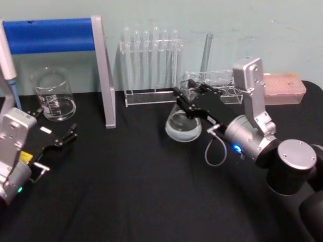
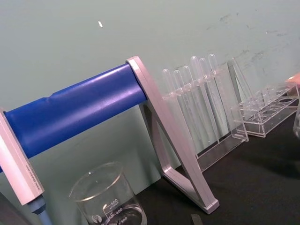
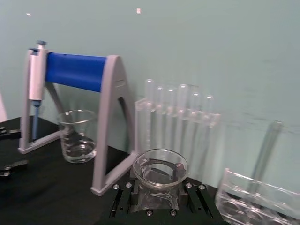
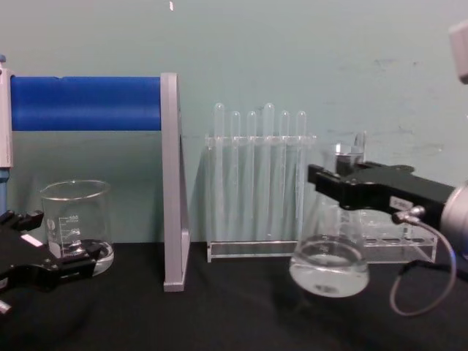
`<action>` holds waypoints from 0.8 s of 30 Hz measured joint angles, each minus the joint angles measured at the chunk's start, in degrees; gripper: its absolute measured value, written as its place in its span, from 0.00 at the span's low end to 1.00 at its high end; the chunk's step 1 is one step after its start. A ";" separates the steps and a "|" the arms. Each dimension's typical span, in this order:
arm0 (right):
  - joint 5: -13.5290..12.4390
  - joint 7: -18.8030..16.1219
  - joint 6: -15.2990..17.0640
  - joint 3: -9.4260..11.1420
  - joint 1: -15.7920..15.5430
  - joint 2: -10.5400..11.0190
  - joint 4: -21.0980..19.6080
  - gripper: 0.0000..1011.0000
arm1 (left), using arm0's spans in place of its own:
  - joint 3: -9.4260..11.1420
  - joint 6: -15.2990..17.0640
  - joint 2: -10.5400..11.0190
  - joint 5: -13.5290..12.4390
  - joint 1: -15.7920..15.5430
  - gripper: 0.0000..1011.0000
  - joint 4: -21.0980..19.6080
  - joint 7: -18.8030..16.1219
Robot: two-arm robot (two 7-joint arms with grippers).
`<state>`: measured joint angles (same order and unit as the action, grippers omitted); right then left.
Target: Grasp the erlenmeyer flask with one hand, shake it three times, then place it back.
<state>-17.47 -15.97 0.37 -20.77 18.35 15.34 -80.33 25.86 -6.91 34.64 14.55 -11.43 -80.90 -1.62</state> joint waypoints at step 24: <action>1.54 -6.97 0.28 -3.19 1.79 -2.64 2.01 0.45 | 0.00 0.00 0.00 0.00 0.00 0.99 0.00 0.00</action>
<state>-15.94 -22.95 0.65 -23.97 20.14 12.70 -78.32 25.86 -6.91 34.65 14.55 -11.43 -80.90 -1.62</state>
